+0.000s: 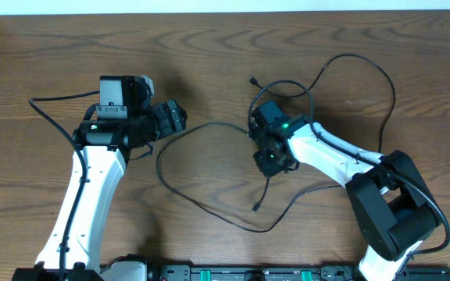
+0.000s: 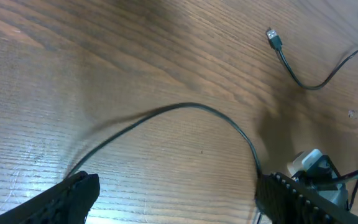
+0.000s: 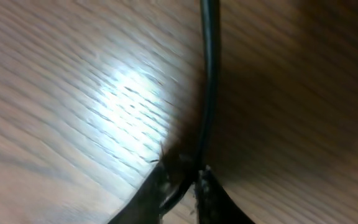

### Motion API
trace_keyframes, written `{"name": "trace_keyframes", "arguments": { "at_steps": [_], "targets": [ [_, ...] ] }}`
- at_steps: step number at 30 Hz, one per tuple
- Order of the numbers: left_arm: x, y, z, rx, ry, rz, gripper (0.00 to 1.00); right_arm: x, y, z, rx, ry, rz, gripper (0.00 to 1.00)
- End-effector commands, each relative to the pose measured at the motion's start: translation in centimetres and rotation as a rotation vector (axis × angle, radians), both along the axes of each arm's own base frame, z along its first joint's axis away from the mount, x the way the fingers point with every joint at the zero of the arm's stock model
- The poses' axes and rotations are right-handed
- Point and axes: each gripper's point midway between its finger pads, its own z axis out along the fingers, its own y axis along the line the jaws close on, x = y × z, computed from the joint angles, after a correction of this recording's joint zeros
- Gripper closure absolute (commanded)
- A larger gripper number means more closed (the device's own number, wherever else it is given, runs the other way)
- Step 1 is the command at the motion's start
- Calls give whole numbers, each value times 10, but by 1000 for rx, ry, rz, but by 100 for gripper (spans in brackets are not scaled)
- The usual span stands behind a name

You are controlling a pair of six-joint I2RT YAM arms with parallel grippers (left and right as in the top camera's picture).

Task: Untangle cables
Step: 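Pull the black cable up and right with the right gripper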

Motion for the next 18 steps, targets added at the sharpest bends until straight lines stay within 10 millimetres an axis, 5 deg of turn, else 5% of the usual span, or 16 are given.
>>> {"name": "trace_keyframes", "arguments": {
  "at_steps": [1, 4, 9, 15, 18],
  "targets": [
    [4, 2, 8, 14, -22, 3, 13, -32, -1, -32, -5, 140, 2, 66],
    [4, 2, 8, 14, -22, 3, 13, -37, 5, -30, 33, 166, 5, 67],
    [4, 2, 8, 14, -22, 3, 13, -37, 9, -29, 54, 176, -20, 99],
    [4, 2, 8, 14, -22, 3, 13, -34, 8, -30, 44, 161, -28, 98],
    [4, 2, 8, 14, -22, 3, 13, -17, -6, -34, -44, 90, -167, 98]
  ]
}}
